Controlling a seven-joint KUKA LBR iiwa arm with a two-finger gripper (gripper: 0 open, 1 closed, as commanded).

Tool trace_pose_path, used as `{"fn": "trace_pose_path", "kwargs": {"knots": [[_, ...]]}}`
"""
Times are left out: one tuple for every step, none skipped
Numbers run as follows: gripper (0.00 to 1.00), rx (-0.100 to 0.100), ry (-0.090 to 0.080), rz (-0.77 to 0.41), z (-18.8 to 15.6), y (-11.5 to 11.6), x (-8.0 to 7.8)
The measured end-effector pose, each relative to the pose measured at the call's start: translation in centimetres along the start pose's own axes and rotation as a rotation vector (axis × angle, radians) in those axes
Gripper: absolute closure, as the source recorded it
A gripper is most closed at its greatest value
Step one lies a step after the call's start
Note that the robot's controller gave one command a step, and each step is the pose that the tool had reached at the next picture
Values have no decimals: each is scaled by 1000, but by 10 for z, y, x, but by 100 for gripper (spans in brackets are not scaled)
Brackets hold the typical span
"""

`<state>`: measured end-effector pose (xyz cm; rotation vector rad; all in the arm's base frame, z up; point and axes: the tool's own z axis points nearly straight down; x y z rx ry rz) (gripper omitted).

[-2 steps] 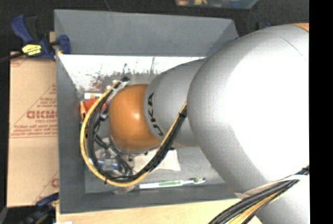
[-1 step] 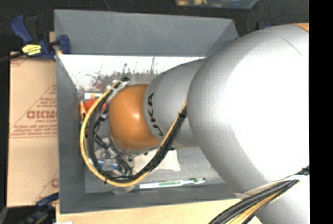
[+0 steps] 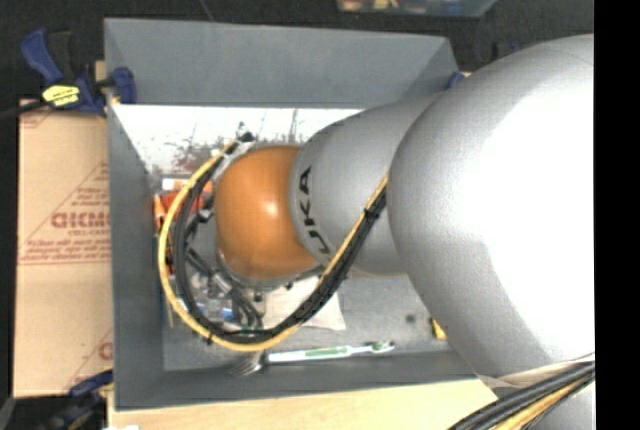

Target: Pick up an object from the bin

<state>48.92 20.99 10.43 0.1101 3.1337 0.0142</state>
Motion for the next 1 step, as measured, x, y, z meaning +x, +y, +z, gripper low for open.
{"fn": "trace_pose_path", "kwargs": {"knots": [[100,-3,-7,-1,-35,1,-2]]}}
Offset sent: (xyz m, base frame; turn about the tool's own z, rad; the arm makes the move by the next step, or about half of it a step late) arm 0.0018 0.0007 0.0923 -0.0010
